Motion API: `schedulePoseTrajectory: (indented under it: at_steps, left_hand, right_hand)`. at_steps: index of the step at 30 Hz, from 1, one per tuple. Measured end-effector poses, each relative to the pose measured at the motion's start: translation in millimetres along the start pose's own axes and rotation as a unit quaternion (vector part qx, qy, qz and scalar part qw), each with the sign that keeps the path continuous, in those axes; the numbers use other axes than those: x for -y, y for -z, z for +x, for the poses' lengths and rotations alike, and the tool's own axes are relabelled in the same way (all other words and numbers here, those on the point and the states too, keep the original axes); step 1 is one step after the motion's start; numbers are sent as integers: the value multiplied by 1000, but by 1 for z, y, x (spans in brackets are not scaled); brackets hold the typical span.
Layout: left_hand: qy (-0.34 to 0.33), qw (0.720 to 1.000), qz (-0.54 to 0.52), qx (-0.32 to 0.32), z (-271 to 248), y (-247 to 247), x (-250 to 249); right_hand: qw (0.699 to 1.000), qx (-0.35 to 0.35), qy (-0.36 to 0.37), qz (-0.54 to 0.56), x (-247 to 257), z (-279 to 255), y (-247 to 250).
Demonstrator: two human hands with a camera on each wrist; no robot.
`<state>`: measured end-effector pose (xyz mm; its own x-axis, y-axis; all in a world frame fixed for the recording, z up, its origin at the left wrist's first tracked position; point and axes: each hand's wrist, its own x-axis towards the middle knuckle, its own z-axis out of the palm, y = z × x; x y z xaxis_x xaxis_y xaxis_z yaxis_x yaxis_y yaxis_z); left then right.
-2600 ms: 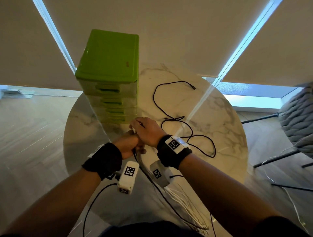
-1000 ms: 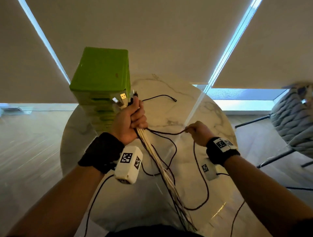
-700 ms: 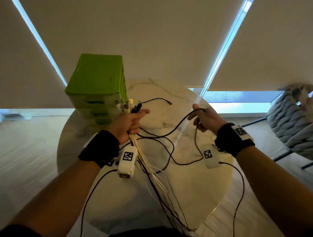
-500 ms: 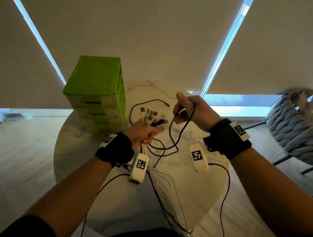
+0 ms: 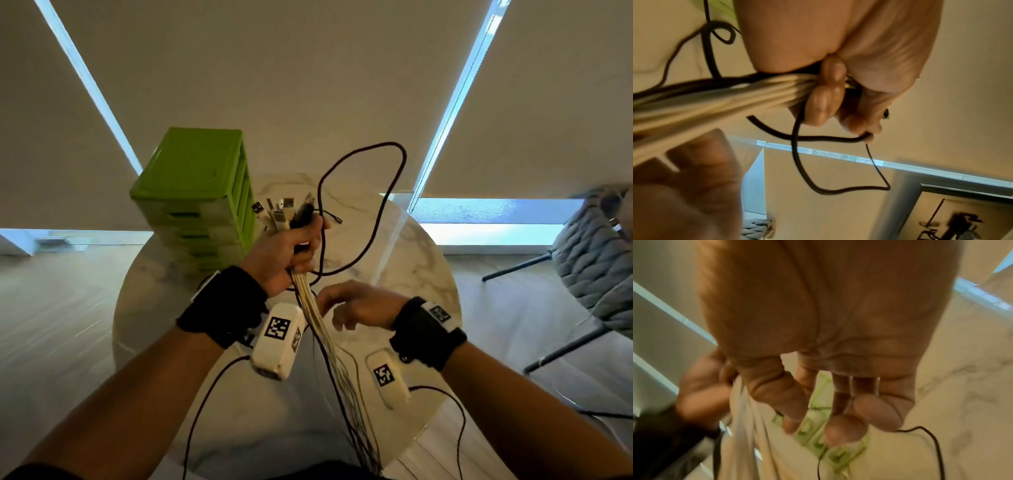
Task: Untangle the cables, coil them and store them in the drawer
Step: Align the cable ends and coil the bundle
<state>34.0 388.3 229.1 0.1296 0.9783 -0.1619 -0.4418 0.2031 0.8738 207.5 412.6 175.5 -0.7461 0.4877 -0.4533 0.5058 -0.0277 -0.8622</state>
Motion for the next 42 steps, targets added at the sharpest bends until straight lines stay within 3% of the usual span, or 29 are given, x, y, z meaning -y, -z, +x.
schedulePoseTrajectory:
  at_steps: [4, 8, 11, 14, 16, 19, 22, 24, 27, 32, 36, 39, 42]
  left_hand:
    - [-2, 999, 15, 51, 0, -23, -9]
    - [-11, 992, 34, 118, 0, -51, -12]
    - [-26, 988, 58, 138, -3, -68, -16]
    - [-38, 991, 47, 122, -7, -75, -24]
    - [-43, 991, 58, 116, -7, -80, -27]
    - [-27, 988, 121, 97, -3, -83, -24]
    - [-19, 985, 165, 54, 7, -99, -9]
    - [-27, 981, 191, 12, 14, -110, -1]
    - [-28, 972, 231, -10, 24, -119, 7]
    - [-5, 974, 225, 33, 29, -128, 7]
    - [-32, 979, 198, -40, 30, -104, -4]
    - [-38, 978, 167, -116, 27, -82, -7]
    - [-42, 975, 143, -166, 22, -67, -8]
  right_hand:
    - [993, -61, 79, 62, 6, -1, -13]
    - [989, -50, 132, 35, 15, -9, -8]
    - [994, -39, 97, 22, 3, -14, 3]
    - [985, -170, 24, -2, -24, -19, 38]
    - [939, -342, 4, 26, -48, -35, 77]
    - [829, -557, -16, -44, -73, -72, 125]
    - [760, -643, 3, -94, -89, -113, 158]
    - [731, -674, -24, -103, -102, -137, 172]
    - [752, -650, -85, -68, -133, -162, 174]
    - [858, -505, -75, -65, -146, -129, 133]
    - [917, -361, -93, -144, -135, -77, 103]
    - [936, -266, -146, -175, -135, -30, 85]
    - [946, -204, -149, -202, -128, 17, 70]
